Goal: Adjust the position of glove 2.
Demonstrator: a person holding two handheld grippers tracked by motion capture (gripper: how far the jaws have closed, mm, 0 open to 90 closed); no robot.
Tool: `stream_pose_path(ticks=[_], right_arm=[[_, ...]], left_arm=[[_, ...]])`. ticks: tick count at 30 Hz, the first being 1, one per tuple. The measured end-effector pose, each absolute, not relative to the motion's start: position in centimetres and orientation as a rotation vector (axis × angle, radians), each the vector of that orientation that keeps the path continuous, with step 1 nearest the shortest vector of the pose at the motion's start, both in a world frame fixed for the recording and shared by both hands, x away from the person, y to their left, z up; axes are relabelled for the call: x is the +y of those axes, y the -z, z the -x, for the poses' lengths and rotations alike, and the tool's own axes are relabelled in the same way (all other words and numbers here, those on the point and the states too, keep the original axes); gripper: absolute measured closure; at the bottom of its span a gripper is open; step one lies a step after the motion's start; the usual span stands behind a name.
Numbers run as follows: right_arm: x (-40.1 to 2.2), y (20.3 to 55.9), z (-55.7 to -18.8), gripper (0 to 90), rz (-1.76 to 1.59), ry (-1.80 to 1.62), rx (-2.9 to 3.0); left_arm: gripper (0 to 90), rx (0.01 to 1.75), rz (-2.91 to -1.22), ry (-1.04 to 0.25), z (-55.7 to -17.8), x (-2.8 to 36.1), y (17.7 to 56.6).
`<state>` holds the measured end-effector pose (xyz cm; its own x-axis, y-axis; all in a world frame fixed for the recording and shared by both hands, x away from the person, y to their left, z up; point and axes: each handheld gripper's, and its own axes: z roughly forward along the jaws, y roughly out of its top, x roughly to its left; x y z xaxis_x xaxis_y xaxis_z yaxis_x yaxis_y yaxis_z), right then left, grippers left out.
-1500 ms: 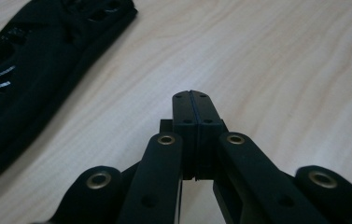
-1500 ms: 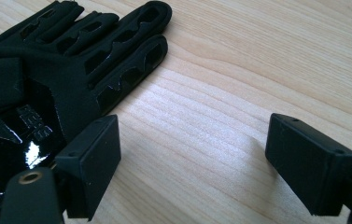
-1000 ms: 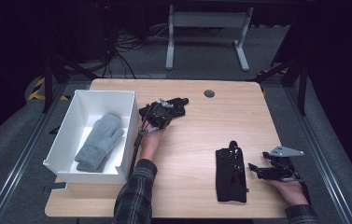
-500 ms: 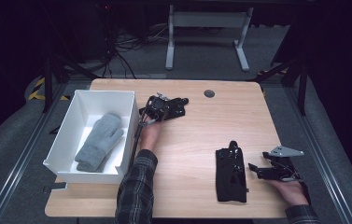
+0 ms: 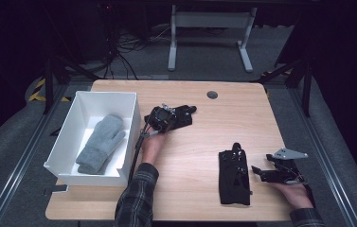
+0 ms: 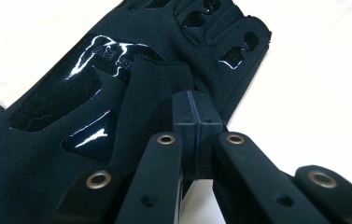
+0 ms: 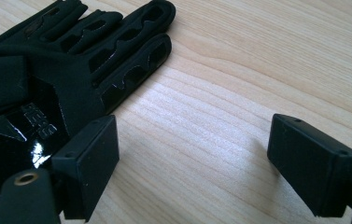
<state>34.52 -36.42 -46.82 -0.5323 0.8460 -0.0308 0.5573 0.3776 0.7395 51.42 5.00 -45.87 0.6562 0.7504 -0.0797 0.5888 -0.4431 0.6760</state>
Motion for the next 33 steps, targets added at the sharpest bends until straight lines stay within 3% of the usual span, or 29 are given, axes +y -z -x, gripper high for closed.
stream_pose_path(ticks=[17,33], right_arm=[[-36.4,46.8,-34.5,16.5,-1.205,-0.97,2.246],[-36.3,46.8,-34.5,16.4,-1.199,-0.971,2.251]], left_arm=[[90.0,0.922,-2.21,-0.167,-45.5,2.2,45.9],[90.0,0.812,-2.227,-0.14,-41.5,0.1,45.4]])
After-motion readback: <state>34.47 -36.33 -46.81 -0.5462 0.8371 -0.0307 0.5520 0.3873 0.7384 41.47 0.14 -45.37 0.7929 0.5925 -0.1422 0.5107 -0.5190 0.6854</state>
